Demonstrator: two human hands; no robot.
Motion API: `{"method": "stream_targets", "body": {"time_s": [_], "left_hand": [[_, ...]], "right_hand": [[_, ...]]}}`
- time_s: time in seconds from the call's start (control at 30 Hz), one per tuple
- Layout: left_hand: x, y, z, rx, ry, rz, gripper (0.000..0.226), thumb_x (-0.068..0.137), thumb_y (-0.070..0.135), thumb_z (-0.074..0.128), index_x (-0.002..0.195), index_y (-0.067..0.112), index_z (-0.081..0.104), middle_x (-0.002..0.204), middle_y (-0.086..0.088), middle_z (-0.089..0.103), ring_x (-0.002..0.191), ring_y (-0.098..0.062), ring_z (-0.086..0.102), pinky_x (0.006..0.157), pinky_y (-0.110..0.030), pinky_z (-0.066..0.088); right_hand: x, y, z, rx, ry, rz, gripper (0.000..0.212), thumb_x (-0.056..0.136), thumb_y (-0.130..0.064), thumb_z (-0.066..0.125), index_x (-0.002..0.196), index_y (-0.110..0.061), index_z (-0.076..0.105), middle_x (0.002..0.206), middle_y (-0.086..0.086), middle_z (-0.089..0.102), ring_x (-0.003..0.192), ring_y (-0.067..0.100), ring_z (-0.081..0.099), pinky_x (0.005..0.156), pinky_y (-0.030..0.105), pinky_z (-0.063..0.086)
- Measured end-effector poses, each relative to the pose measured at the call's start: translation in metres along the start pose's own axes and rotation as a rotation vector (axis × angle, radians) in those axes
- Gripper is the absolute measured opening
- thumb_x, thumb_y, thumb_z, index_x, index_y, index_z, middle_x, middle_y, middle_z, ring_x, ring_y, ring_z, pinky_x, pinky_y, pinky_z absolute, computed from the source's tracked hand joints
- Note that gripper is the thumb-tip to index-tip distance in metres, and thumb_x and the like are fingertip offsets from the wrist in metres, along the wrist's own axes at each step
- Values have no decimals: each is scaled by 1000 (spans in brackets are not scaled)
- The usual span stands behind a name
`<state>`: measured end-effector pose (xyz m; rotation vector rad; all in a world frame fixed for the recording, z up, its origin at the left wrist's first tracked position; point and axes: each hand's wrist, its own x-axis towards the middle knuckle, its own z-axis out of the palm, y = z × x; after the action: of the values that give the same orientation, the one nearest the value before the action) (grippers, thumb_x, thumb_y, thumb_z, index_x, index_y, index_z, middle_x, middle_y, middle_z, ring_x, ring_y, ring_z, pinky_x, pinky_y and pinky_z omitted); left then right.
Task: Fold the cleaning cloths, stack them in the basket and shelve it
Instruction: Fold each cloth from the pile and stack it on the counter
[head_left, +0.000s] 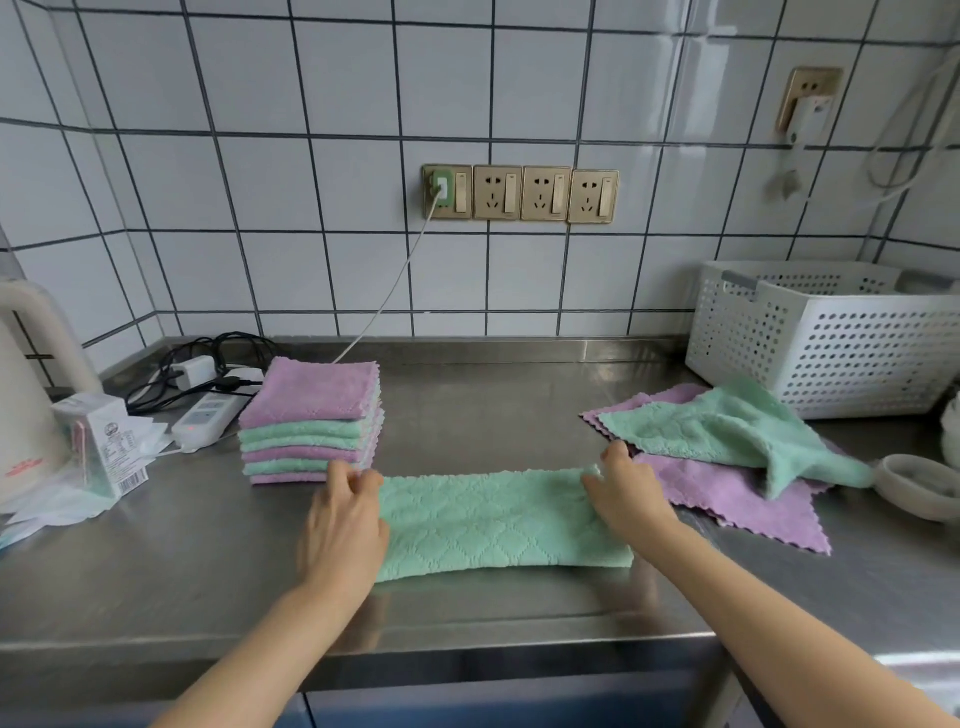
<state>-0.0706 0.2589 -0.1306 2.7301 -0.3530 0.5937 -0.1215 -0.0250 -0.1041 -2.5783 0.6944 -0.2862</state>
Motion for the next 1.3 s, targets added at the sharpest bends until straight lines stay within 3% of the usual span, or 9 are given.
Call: {"method": "stream_targets", "body": {"time_s": [0.1,0.2,0.27,0.5,0.8,0.93,1.07,1.2,1.3], "left_hand": [[-3,15,-7,-72,-48,250,38,77,20,72,114,16,63,115,-3,52,102,-27,55,82,-43,53],[-15,46,-8,-218,-503,307,73,82,74,27,143,35,34,154,11,23,143,-18,18,118,-41,15],[-27,61,-8,-113,-622,359,93,64,84,2,147,44,16,158,18,2,147,-18,-5,118,-48,1],[-57,25,-28,51,-717,393,82,65,81,-5,141,53,-15,148,27,-28,137,-8,-33,115,-47,-16],[-57,51,-23,68,-628,215,108,55,81,-9,151,32,2,159,9,-9,146,-21,-13,114,-52,-10],[-69,74,-18,-16,-518,374,79,82,70,13,150,31,7,160,10,6,147,-12,-1,118,-43,-6],[-72,92,-3,-298,-535,408,65,88,54,43,146,44,15,153,21,24,145,-9,12,120,-42,2],[-58,89,1,-651,-512,369,47,86,13,58,120,45,57,116,27,61,118,15,44,114,-29,23],[-51,71,-10,-731,-578,289,33,91,14,57,113,38,67,108,13,69,106,-1,61,101,-34,44]], "right_hand": [[-17,-5,-7,-391,270,-289,18,87,-14,56,104,-9,51,98,9,57,86,33,61,55,37,49],[-46,-8,10,-314,51,-639,47,95,-40,27,117,-14,59,122,10,54,112,31,51,89,41,49],[-67,1,22,-276,-67,-751,57,97,-52,16,126,-22,56,130,4,56,119,26,52,99,36,46],[-83,71,-3,-234,-62,-686,55,93,-55,19,138,-37,45,147,-16,40,137,8,36,112,16,20],[-67,68,-10,-322,114,-830,14,86,-23,57,92,-21,70,91,-6,68,79,18,61,68,31,55],[-77,52,-19,-346,205,-868,9,75,-14,69,81,-21,66,73,-5,60,68,19,55,56,32,49],[-120,17,-30,-112,122,-997,9,85,-19,59,86,-21,68,75,-6,58,69,17,53,61,29,48],[-130,7,-51,200,-106,-937,14,93,-24,58,95,-21,71,87,-9,67,81,7,58,75,17,46],[-107,27,-57,284,11,-773,23,89,-7,61,103,-21,72,98,-15,70,93,-4,62,83,8,45]]}}
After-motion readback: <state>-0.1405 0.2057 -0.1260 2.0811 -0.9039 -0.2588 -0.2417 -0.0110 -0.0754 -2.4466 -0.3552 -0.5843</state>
